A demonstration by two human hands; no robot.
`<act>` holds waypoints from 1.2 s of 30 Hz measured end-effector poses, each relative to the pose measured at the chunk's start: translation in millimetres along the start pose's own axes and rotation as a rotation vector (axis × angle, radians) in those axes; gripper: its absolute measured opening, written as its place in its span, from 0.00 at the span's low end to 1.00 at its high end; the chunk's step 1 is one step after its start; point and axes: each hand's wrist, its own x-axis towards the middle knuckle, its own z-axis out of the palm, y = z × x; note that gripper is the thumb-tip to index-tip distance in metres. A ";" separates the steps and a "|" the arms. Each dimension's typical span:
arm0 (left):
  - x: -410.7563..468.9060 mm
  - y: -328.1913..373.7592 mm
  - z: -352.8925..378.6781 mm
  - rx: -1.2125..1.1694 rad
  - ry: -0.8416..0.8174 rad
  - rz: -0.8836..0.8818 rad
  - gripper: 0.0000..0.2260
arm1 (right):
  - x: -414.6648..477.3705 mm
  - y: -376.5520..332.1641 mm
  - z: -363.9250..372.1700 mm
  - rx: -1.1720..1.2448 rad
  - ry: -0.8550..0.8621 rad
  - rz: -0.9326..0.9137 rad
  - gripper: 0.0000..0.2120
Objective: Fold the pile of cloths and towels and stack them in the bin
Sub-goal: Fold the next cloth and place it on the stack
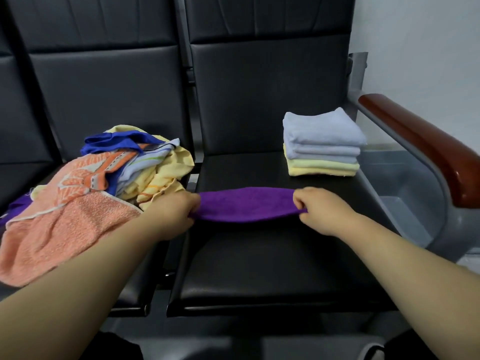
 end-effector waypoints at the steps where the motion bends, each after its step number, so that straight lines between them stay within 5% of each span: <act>1: -3.4 1.1 4.5 -0.012 -0.085 0.023 0.12 | -4.1 0.6 1.9 -0.014 -0.071 -0.006 0.10; 11: -18.1 17.5 3.5 -0.033 -0.372 -0.065 0.07 | -27.1 -3.4 -1.4 0.029 -0.248 0.070 0.03; 15: -13.7 31.6 0.4 -0.150 -0.250 -0.162 0.08 | -26.2 -9.6 -6.3 0.222 -0.195 0.203 0.11; 20: 1.3 64.0 16.4 -0.181 0.042 -0.151 0.12 | -10.2 -12.0 -5.4 0.166 0.086 0.399 0.07; 28: 27.7 114.1 34.4 -0.187 0.111 -0.012 0.18 | 10.6 4.5 1.6 0.211 -0.090 0.672 0.25; 36: 47.2 137.2 50.2 -0.131 0.009 0.136 0.26 | 21.2 14.8 2.7 0.542 0.002 0.651 0.19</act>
